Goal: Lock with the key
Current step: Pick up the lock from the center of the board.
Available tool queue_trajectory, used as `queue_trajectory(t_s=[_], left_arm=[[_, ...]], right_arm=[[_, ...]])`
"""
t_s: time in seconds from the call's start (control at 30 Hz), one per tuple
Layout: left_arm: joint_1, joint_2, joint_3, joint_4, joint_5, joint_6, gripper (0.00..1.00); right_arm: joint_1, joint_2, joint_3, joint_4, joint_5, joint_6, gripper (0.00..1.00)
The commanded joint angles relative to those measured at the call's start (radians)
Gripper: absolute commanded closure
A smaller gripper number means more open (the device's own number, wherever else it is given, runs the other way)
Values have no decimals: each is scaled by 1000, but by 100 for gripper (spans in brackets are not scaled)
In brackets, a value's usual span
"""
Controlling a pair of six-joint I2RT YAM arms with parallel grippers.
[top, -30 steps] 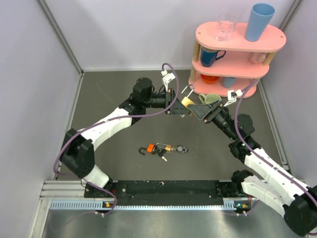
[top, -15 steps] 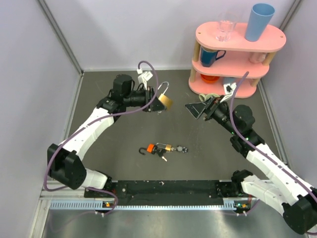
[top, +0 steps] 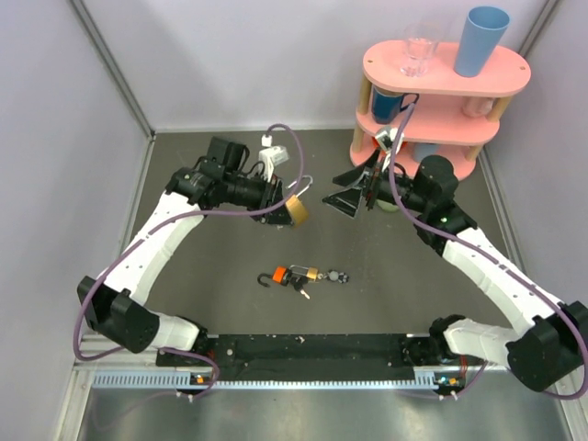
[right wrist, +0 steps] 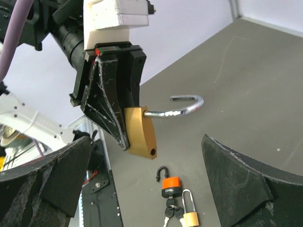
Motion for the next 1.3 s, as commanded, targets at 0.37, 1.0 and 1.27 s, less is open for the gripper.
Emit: queue_trajectory(t_s=[0.37, 1.0, 1.27], left_arm=[[-52, -70, 55, -35, 256, 138, 100], [-59, -53, 58, 19, 276, 112, 100], [-86, -37, 55, 20, 292, 117, 100]], right_arm=[[-6, 111, 24, 309, -295, 136, 2], [37, 79, -34, 197, -305, 86, 53], [43, 86, -48, 266, -295, 142, 69]])
